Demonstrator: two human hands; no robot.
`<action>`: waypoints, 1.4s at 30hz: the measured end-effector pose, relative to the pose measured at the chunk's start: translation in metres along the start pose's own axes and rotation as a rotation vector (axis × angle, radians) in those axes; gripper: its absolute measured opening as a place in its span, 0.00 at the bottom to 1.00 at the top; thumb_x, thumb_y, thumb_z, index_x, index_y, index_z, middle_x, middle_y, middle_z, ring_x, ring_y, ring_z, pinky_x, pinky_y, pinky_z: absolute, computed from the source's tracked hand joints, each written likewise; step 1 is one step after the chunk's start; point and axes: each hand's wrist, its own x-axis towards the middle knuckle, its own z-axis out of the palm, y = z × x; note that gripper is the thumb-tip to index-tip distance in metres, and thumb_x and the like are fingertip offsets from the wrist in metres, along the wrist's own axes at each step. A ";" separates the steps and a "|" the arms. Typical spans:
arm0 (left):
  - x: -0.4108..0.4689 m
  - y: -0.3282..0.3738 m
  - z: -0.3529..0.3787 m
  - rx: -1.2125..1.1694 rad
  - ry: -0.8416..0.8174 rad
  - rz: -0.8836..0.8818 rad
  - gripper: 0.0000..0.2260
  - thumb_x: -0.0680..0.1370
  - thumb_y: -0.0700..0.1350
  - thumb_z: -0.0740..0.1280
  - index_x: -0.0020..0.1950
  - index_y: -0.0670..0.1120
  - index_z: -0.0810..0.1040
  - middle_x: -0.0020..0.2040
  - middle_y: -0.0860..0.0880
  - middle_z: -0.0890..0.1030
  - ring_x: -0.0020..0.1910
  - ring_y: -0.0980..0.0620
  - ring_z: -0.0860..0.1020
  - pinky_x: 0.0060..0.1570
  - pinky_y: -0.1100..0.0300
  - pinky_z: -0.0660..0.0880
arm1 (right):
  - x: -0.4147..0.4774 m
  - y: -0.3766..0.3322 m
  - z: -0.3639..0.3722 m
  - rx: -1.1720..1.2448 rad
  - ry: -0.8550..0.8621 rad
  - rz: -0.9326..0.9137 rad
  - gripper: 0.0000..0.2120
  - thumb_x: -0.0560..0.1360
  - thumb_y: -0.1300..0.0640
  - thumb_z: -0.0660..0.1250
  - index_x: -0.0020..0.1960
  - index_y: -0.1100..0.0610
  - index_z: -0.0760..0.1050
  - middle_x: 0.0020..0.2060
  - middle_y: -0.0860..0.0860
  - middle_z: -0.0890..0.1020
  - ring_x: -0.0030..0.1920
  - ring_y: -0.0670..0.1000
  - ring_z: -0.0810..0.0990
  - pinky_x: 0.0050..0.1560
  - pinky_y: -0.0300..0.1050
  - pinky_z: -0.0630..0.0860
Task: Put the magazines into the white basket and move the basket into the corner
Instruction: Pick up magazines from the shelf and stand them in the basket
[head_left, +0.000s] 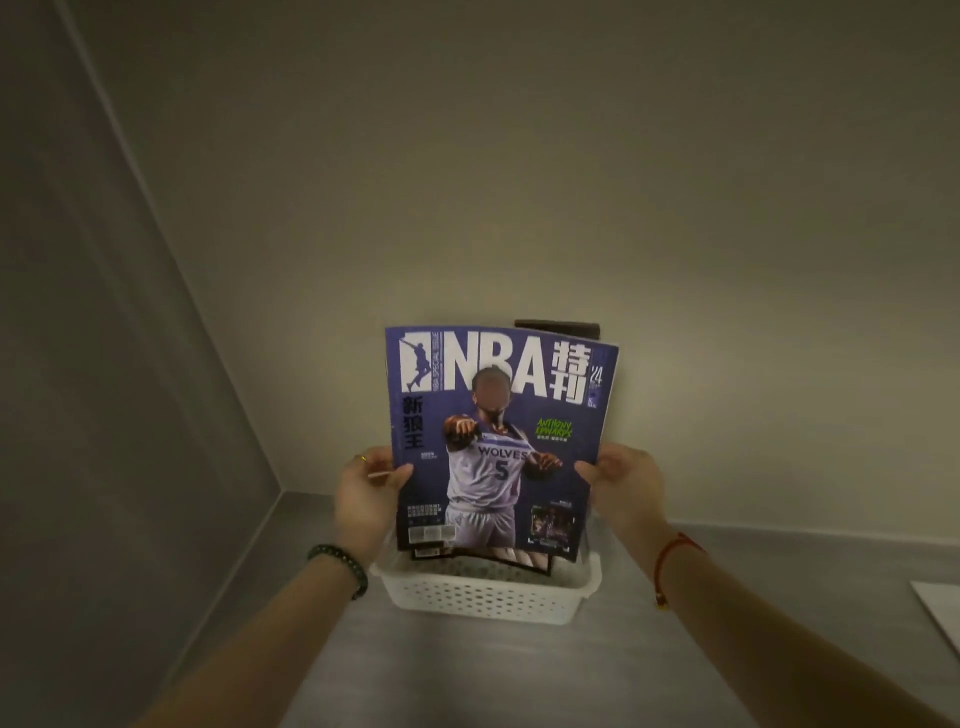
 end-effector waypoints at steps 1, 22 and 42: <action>0.003 -0.005 0.001 0.034 0.031 0.017 0.13 0.71 0.31 0.66 0.37 0.49 0.70 0.39 0.46 0.76 0.38 0.51 0.74 0.42 0.60 0.75 | 0.001 0.006 0.006 -0.059 -0.017 0.005 0.04 0.71 0.64 0.67 0.43 0.64 0.80 0.37 0.56 0.83 0.33 0.49 0.77 0.29 0.31 0.71; -0.009 -0.007 0.030 -0.066 0.034 0.038 0.21 0.80 0.45 0.54 0.72 0.45 0.55 0.71 0.41 0.64 0.65 0.47 0.68 0.65 0.53 0.66 | -0.006 0.025 0.002 0.398 -0.307 0.206 0.37 0.68 0.70 0.69 0.70 0.53 0.57 0.70 0.54 0.65 0.69 0.56 0.65 0.59 0.52 0.73; -0.341 -0.049 0.303 0.066 -0.898 -0.250 0.12 0.80 0.47 0.52 0.59 0.48 0.71 0.54 0.48 0.74 0.50 0.48 0.73 0.41 0.59 0.69 | -0.219 0.253 -0.401 0.004 0.173 0.398 0.34 0.69 0.66 0.70 0.70 0.59 0.58 0.65 0.55 0.71 0.66 0.57 0.70 0.45 0.31 0.74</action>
